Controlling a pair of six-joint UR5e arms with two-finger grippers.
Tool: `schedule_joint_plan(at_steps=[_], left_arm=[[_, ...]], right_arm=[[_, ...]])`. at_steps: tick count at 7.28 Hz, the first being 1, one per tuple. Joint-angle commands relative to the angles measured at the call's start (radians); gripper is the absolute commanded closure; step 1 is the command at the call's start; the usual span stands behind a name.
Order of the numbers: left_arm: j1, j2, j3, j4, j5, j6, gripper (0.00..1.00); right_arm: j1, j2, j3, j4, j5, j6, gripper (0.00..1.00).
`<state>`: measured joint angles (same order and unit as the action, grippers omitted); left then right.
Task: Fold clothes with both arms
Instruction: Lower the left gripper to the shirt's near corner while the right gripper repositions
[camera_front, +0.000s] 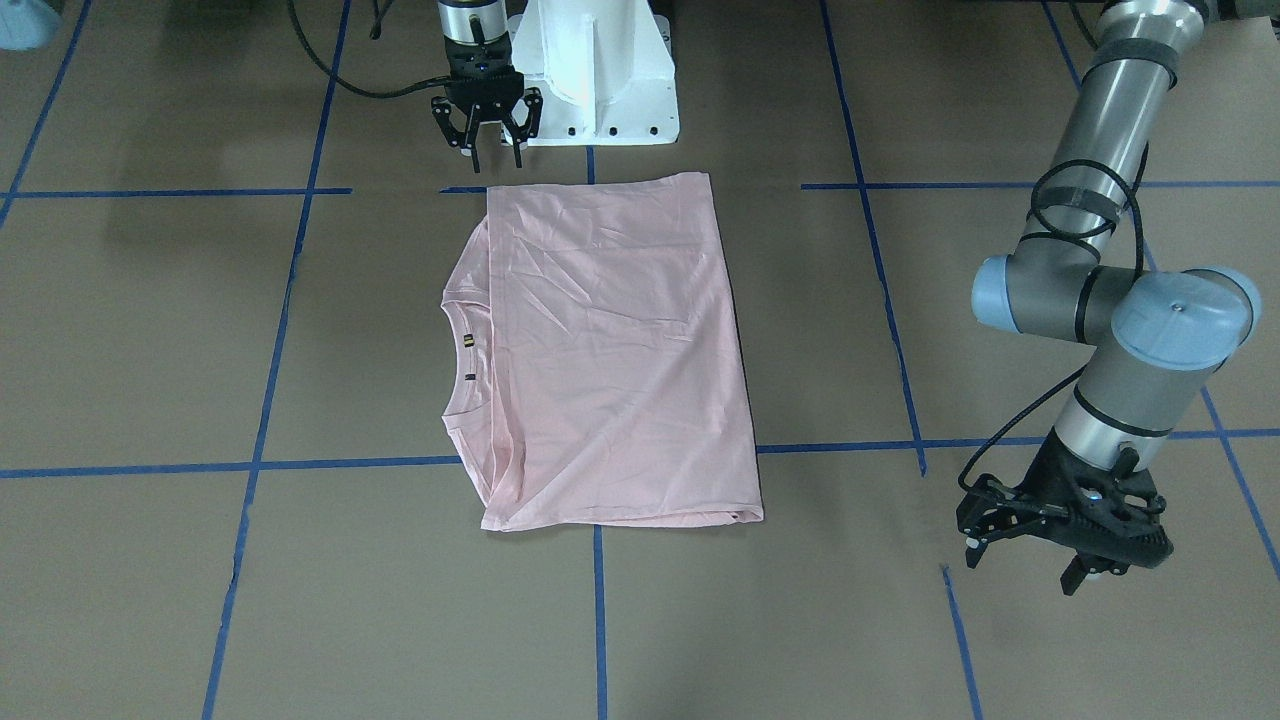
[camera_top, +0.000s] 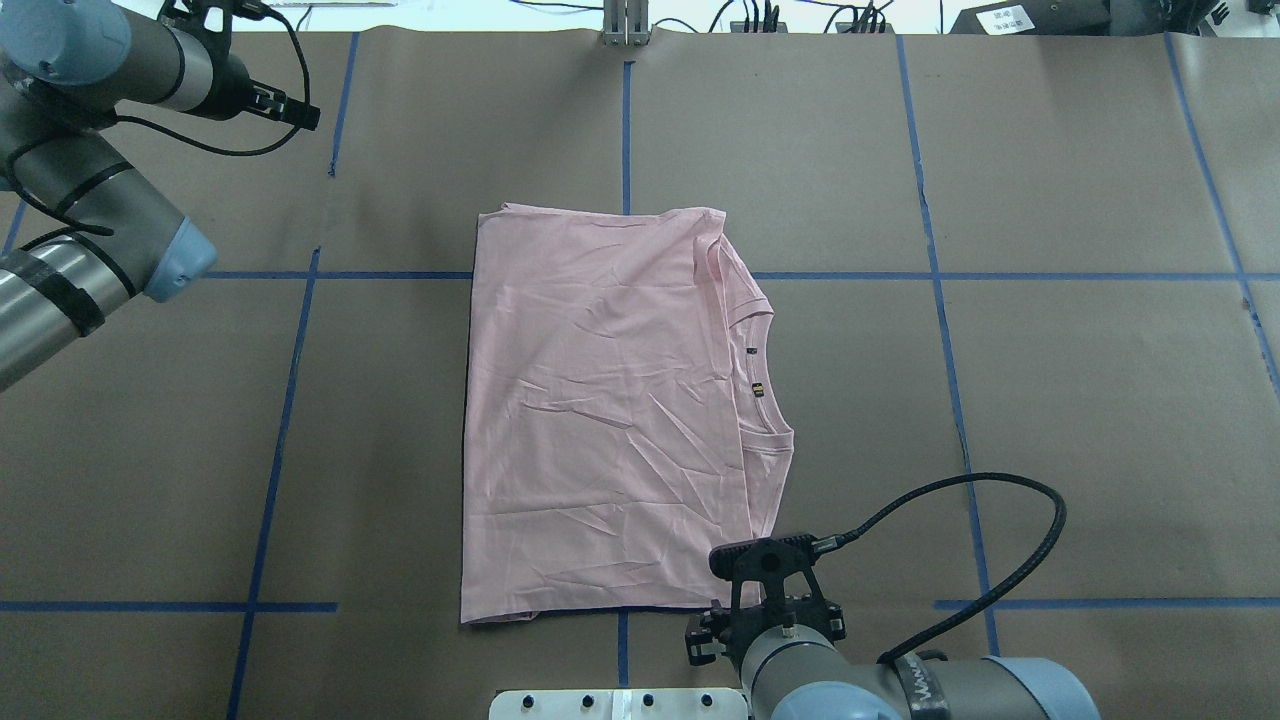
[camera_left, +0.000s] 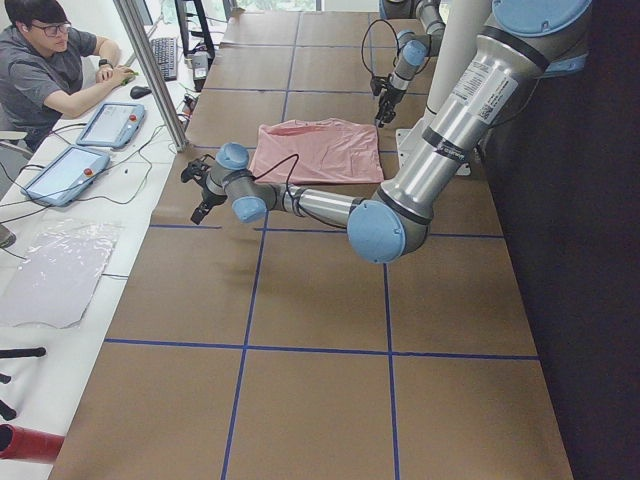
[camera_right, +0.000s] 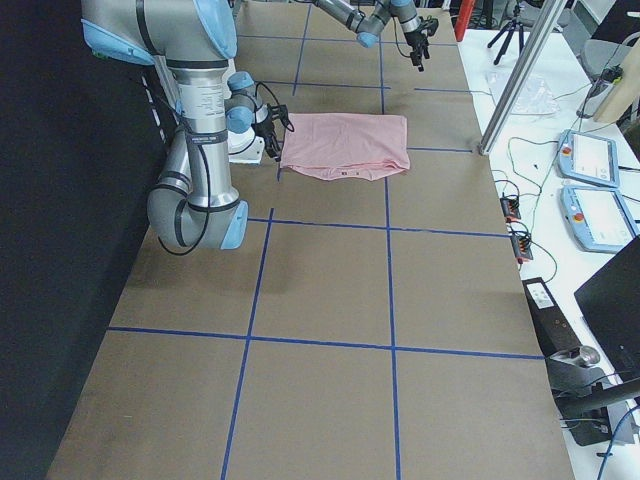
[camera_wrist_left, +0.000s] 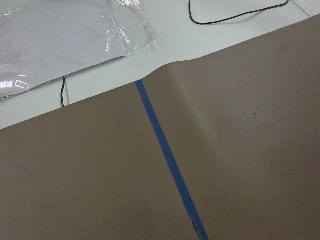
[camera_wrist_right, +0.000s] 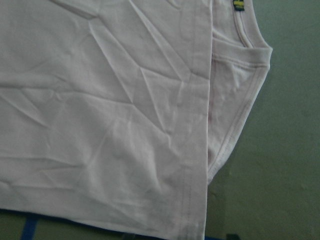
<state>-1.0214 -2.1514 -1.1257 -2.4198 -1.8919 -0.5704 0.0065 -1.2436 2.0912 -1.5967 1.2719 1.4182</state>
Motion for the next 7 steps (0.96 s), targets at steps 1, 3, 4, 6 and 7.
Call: schedule_joint_plan(at_steps=[1, 3, 4, 6, 7], left_arm=[[0.001, 0.027, -0.122, 0.057, -0.089, -0.139, 0.00], [0.116, 0.144, -0.490, 0.288, -0.095, -0.268, 0.00], [0.221, 0.238, -0.714, 0.392, -0.084, -0.401, 0.00], [0.515, 0.347, -0.966, 0.459, 0.120, -0.758, 0.00], [0.644, 0.346, -0.982, 0.484, 0.214, -0.908, 0.00]], right_arm=[[0.091, -0.055, 0.067, 0.151, 0.100, -0.001, 0.00], [0.133, -0.068, 0.122, 0.167, 0.113, 0.011, 0.00], [0.142, -0.091, 0.137, 0.200, 0.115, 0.011, 0.00], [0.148, -0.151, 0.139, 0.302, 0.112, 0.016, 0.00], [0.159, -0.151, 0.139, 0.302, 0.109, 0.025, 0.00]])
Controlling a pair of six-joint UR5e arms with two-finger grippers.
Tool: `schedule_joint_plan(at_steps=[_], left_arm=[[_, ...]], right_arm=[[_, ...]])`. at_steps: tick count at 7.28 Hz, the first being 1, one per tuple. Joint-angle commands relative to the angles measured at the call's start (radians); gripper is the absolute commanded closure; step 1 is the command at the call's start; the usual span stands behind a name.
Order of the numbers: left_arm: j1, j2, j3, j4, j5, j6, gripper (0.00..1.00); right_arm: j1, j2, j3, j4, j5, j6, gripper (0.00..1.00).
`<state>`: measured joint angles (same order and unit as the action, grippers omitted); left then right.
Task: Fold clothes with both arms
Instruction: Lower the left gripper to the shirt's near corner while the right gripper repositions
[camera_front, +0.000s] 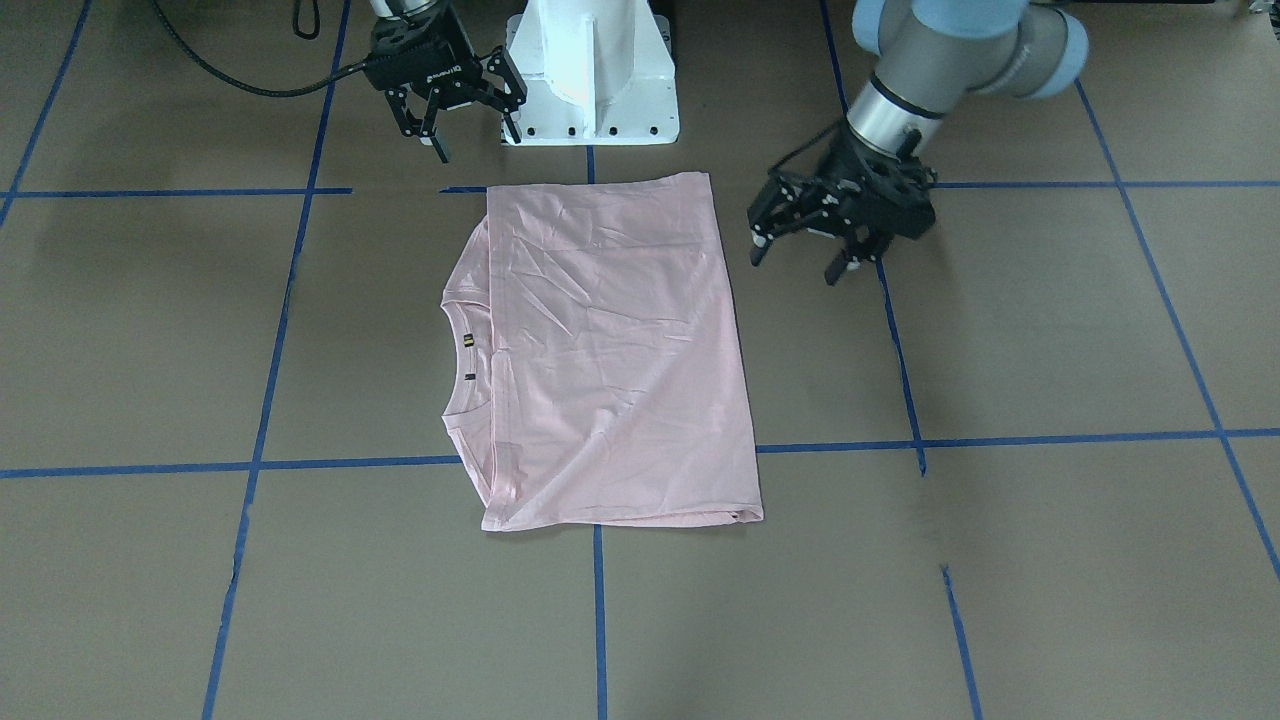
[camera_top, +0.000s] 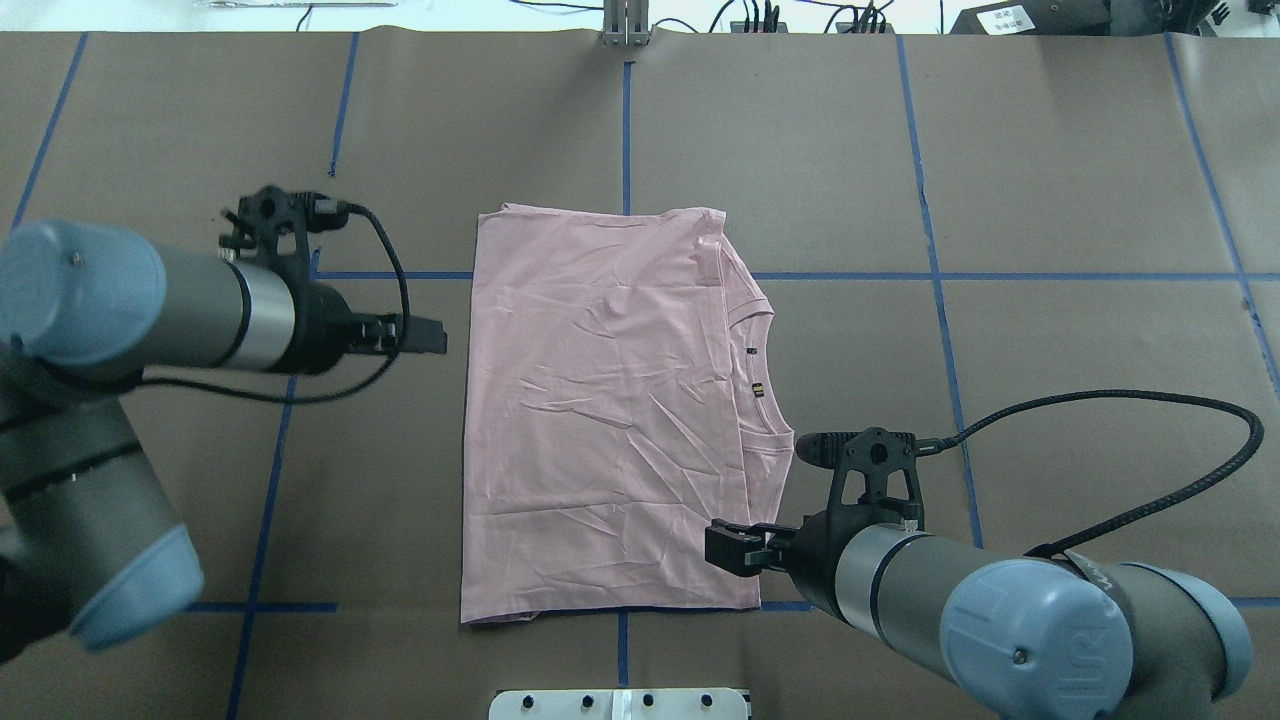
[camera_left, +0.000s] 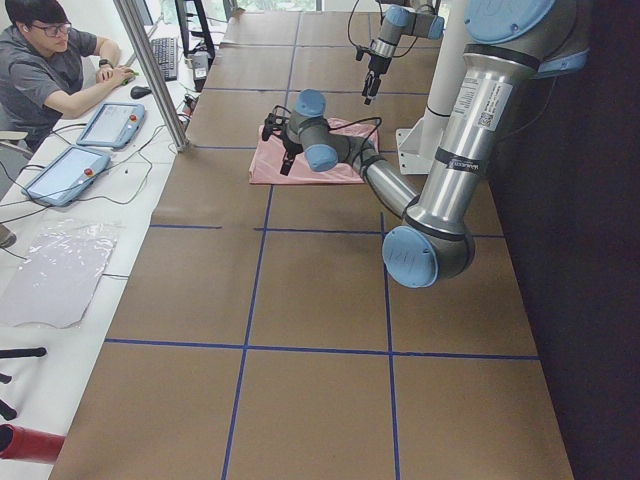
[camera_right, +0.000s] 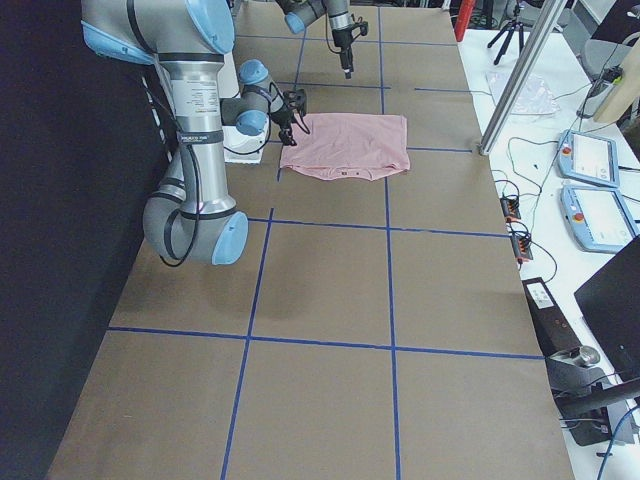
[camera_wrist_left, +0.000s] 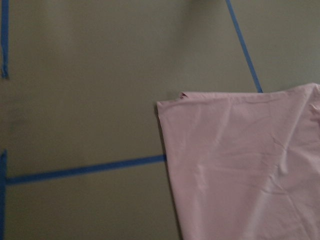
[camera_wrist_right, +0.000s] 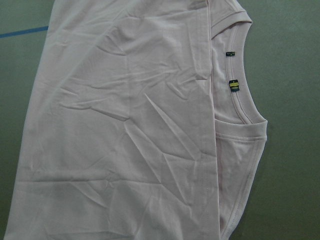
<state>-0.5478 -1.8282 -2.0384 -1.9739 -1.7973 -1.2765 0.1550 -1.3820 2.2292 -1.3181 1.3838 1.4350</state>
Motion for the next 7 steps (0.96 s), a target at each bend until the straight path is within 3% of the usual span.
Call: schedule_joint_plan(at_steps=[1, 2, 4, 7], left_arm=[[0.265, 0.023, -0.066, 0.041, 0.194, -0.328, 0.14], [0.335, 0.026, -0.059, 0.058, 0.240, -0.410, 0.26], [0.419, 0.024, -0.034, 0.115, 0.260, -0.477, 0.30], [0.427, 0.012, 0.032, 0.115, 0.259, -0.477, 0.39]], right_arm=[[0.023, -0.012, 0.000, 0.023, -0.003, 0.010, 0.00], [0.032, -0.012, 0.000, 0.023, -0.005, 0.010, 0.00], [0.038, -0.012, 0.000, 0.023, -0.005, 0.031, 0.00], [0.040, -0.012, -0.003, 0.023, -0.011, 0.035, 0.00]])
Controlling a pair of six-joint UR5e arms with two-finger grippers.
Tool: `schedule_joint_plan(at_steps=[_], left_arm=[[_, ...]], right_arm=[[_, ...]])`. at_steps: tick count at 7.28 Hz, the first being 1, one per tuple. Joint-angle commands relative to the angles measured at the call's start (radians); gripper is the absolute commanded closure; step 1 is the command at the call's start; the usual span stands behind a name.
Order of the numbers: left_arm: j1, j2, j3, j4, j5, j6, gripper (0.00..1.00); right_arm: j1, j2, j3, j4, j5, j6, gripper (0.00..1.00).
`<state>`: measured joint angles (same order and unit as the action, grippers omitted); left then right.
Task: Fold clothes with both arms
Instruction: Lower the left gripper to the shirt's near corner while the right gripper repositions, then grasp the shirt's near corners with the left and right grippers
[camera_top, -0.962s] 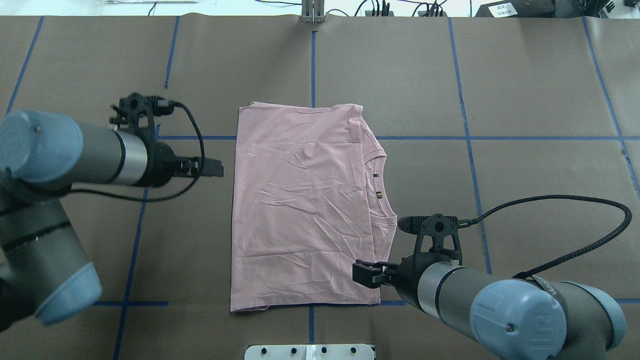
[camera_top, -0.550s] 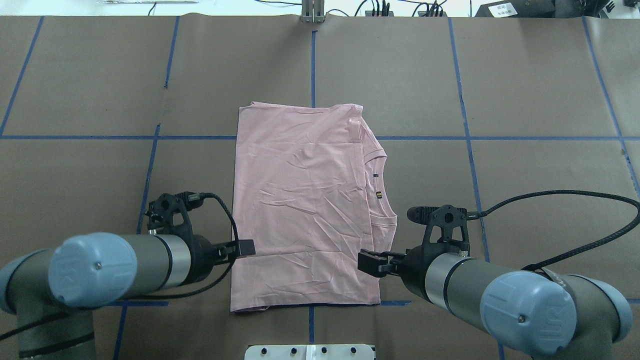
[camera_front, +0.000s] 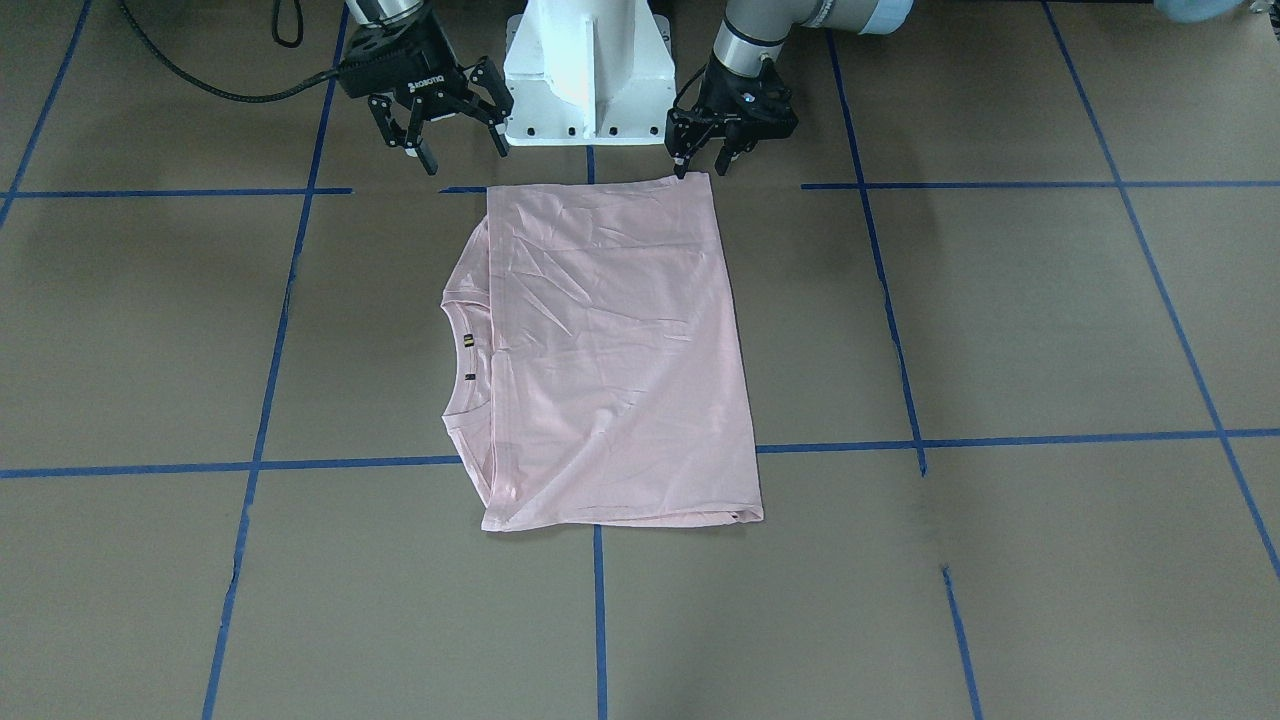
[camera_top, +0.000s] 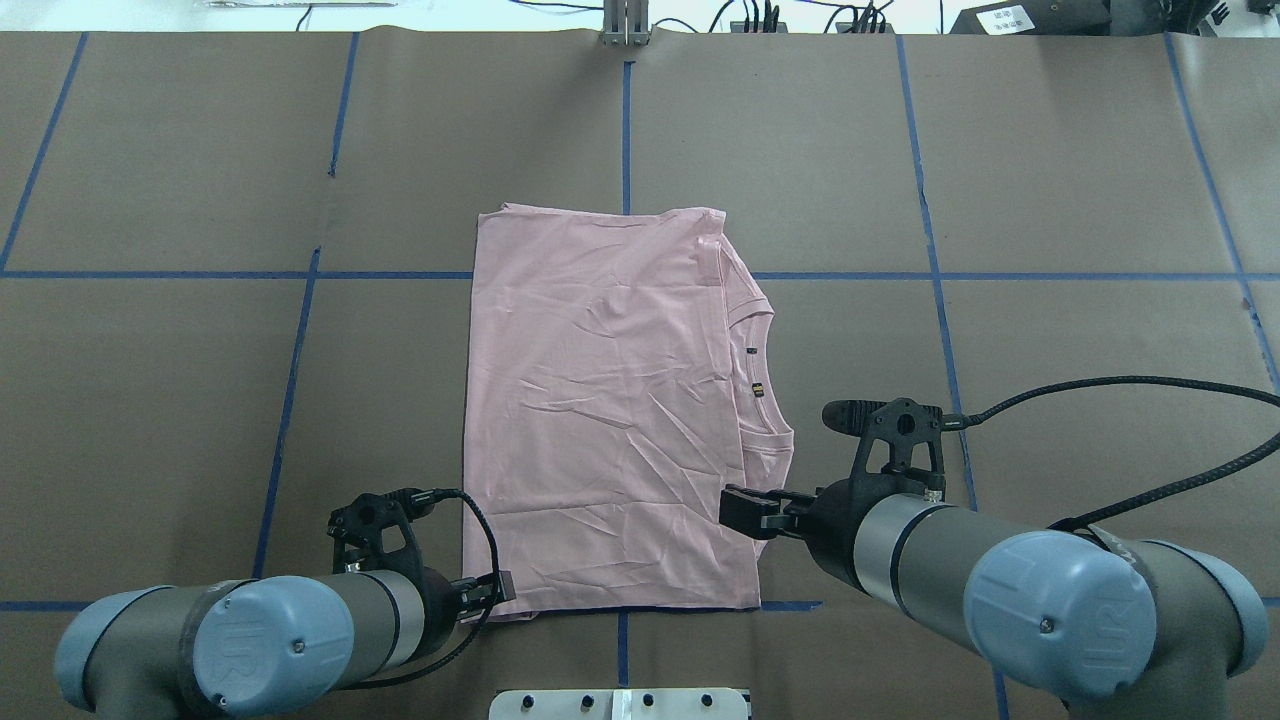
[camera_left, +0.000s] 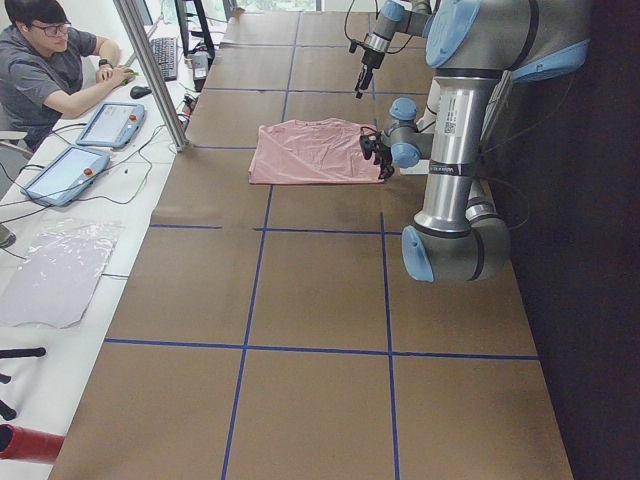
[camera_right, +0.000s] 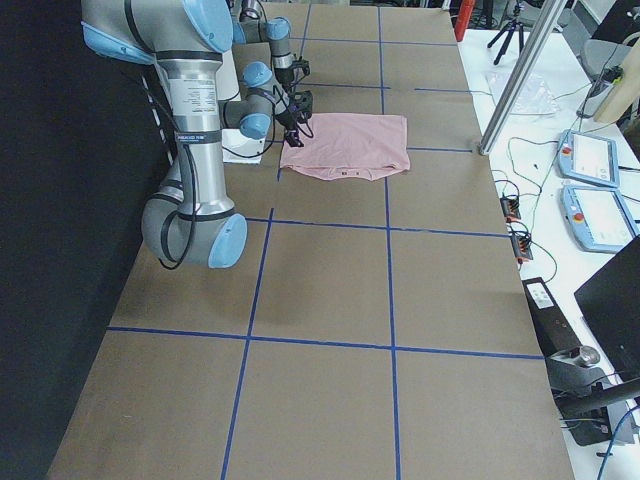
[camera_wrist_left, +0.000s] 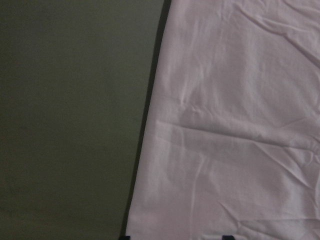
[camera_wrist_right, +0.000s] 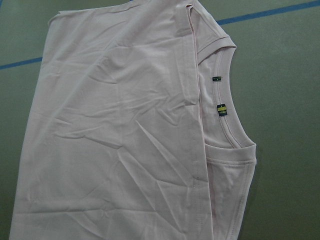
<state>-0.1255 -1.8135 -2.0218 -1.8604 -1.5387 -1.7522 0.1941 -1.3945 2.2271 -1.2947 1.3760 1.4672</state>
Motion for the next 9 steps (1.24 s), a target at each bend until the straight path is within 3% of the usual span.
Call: schedule_joint_plan(at_steps=[1, 4, 9], left_arm=[[0.010, -0.003, 0.018, 0.001, 0.000, -0.001, 0.39], [0.012, -0.006, 0.029, -0.002, -0.001, 0.003, 0.39], [0.012, -0.026, 0.048, -0.003, -0.001, 0.008, 0.49]], right_arm=[[0.004, 0.000, -0.001, 0.000, -0.003, 0.002, 0.00], [0.007, 0.000, -0.003, 0.000, -0.003, 0.002, 0.00], [0.008, 0.000, -0.003, 0.000, -0.003, 0.002, 0.00]])
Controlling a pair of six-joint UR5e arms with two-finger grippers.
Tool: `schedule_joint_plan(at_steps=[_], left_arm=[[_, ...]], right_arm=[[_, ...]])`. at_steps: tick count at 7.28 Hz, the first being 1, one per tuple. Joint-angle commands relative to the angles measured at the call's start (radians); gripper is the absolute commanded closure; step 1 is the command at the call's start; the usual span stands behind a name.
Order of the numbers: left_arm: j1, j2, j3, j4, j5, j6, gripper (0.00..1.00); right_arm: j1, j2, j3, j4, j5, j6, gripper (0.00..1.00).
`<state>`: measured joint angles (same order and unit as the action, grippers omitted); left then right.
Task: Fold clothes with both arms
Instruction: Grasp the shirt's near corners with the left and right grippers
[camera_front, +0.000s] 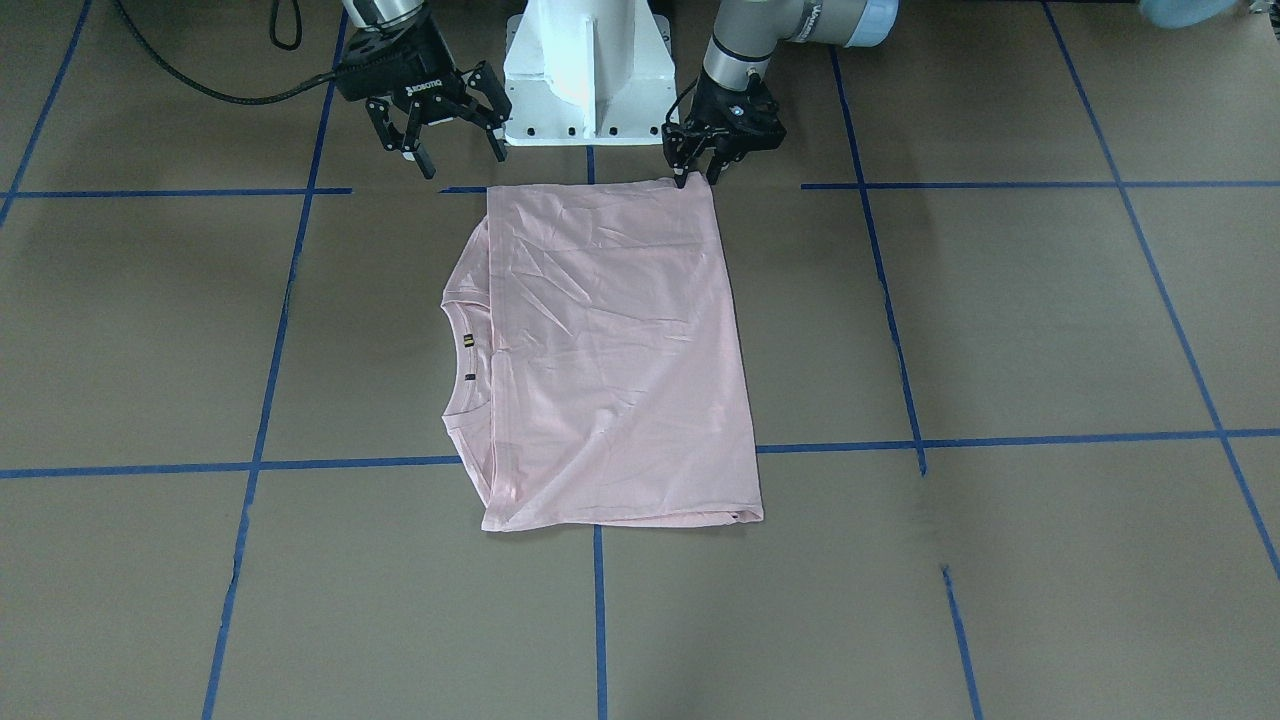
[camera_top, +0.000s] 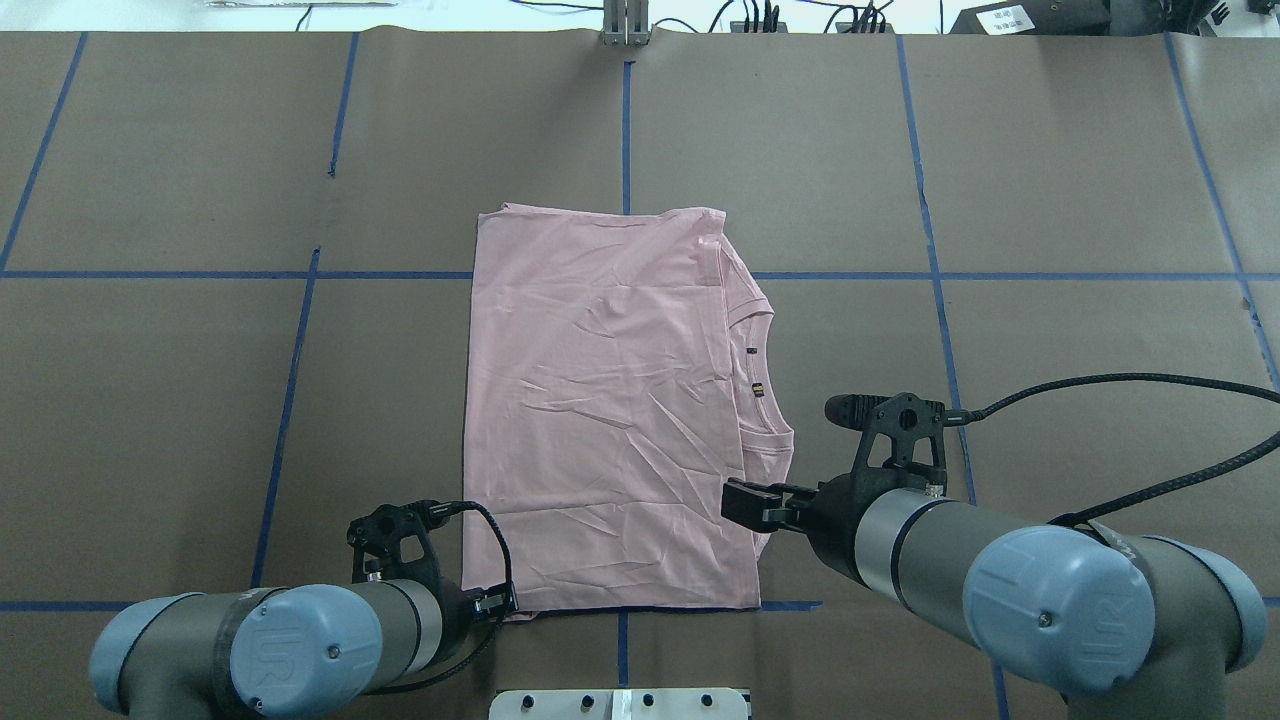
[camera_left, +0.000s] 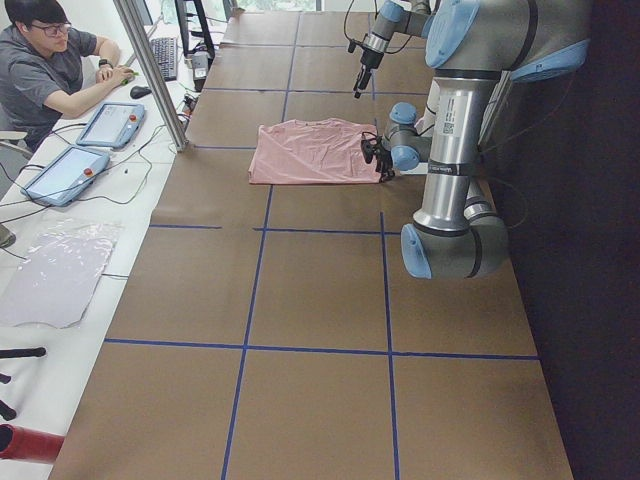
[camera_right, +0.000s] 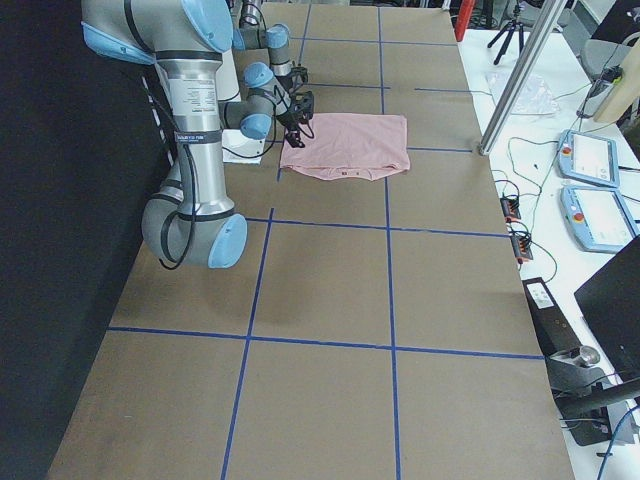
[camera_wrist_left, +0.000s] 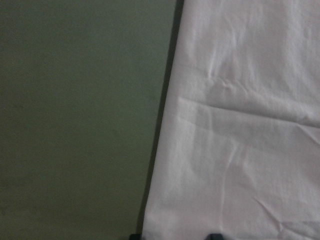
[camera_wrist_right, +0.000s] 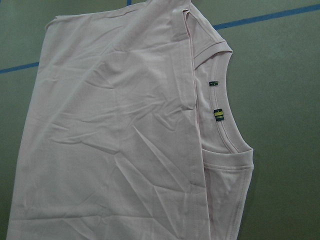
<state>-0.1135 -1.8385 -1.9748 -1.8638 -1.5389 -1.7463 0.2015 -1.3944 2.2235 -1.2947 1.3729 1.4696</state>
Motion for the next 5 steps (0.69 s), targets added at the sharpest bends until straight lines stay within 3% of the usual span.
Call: schedule_joint_plan(at_steps=[1, 3, 5], left_arm=[[0.000, -0.001, 0.002, 0.000, 0.000, 0.004, 0.59], [0.000, -0.001, 0.002, 0.000, 0.000, 0.004, 1.00], [0.000, -0.001, -0.012, 0.000, 0.000, 0.008, 1.00]], right_arm=[[0.001, 0.002, 0.001, 0.000, 0.000, 0.000, 0.00], [-0.001, 0.000, -0.001, -0.002, 0.000, 0.000, 0.00], [-0.004, 0.006, -0.025, -0.012, -0.002, 0.070, 0.03]])
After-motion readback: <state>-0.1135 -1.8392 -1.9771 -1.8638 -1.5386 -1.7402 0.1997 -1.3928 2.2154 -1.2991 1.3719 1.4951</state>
